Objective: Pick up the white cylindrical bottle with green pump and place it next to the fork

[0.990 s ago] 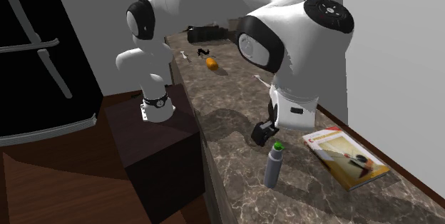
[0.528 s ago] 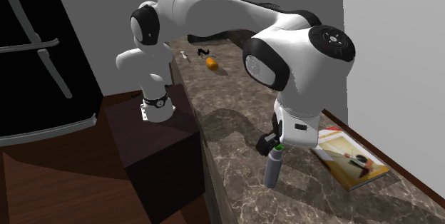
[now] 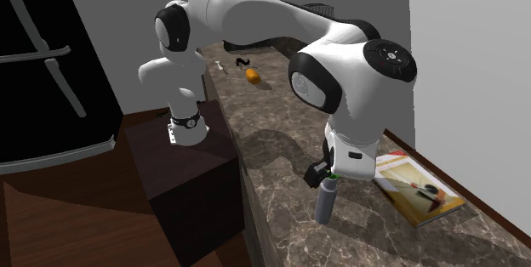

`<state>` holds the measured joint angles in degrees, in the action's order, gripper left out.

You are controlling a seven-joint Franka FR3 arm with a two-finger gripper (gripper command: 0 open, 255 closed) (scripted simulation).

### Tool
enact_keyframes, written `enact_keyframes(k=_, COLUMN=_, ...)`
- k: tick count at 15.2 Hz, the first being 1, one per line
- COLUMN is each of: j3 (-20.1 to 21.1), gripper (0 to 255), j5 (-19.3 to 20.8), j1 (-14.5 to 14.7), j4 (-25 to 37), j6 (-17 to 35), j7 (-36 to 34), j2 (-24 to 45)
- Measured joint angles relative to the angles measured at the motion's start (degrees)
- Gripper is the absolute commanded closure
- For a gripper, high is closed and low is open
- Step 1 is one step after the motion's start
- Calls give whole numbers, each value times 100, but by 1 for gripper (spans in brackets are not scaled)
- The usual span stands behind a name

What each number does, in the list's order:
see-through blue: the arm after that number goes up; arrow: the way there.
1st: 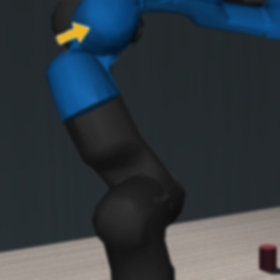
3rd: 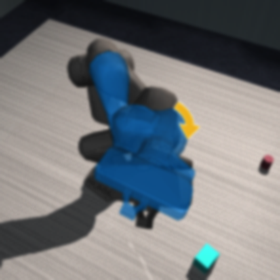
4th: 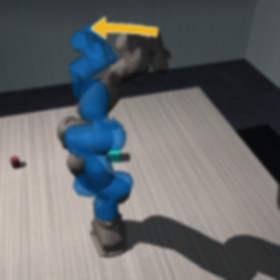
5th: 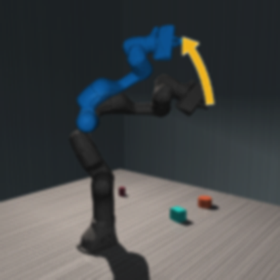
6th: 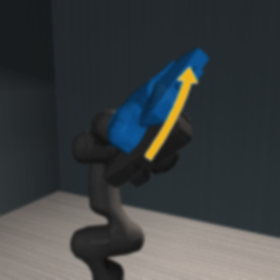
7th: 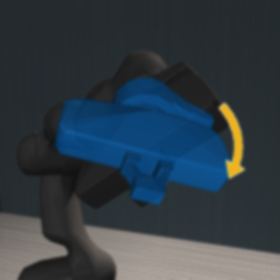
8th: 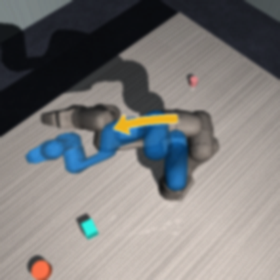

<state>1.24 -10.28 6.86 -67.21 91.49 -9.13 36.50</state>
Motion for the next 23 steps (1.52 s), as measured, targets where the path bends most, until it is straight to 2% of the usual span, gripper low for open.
enact_keyframes(k=1, j3=0, gripper=255, j5=0, j1=0, j4=0, j6=0, j7=0, j2=0)
enact_keyframes(k=11, j3=0, gripper=255, j5=0, j1=-1, j4=0, j6=0, j7=1, j2=-2)
enact_keyframes(k=14, j3=1, gripper=255, j5=2, j1=-5, j4=112, j6=-138, j7=-21, j2=-26)
enact_keyframes(k=23, j3=16, gripper=255, j5=6, j1=-23, j4=1059, j6=-920, j7=-158, j2=125)
